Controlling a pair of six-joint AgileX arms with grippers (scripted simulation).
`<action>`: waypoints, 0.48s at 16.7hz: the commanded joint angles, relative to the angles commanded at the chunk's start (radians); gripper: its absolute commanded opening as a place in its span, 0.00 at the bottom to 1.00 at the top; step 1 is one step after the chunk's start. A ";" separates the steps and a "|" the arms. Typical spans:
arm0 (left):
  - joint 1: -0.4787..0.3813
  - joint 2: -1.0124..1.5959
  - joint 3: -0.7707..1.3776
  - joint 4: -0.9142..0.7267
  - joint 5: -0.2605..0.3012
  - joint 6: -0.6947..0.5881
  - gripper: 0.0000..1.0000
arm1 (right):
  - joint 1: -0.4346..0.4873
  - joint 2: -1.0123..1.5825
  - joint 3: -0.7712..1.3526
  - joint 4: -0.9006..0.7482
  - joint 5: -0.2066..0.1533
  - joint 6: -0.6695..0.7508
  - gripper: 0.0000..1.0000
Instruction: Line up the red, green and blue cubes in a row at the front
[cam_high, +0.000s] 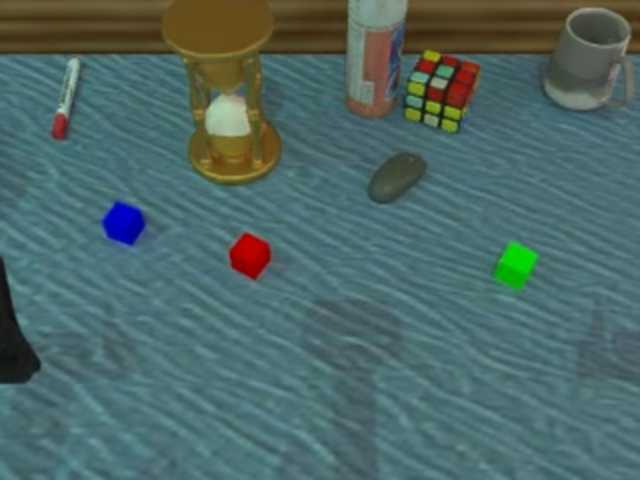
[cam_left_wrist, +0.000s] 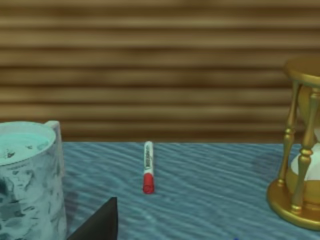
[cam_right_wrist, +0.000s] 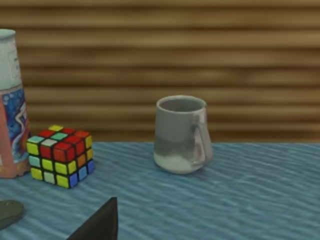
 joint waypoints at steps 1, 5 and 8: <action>0.000 0.000 0.000 0.000 0.000 0.000 1.00 | 0.000 0.000 0.000 0.000 0.000 0.000 1.00; -0.018 0.061 0.061 -0.033 0.004 0.003 1.00 | 0.000 0.000 0.000 0.000 0.000 0.000 1.00; -0.056 0.218 0.209 -0.118 0.008 0.011 1.00 | 0.000 0.000 0.000 0.000 0.000 0.000 1.00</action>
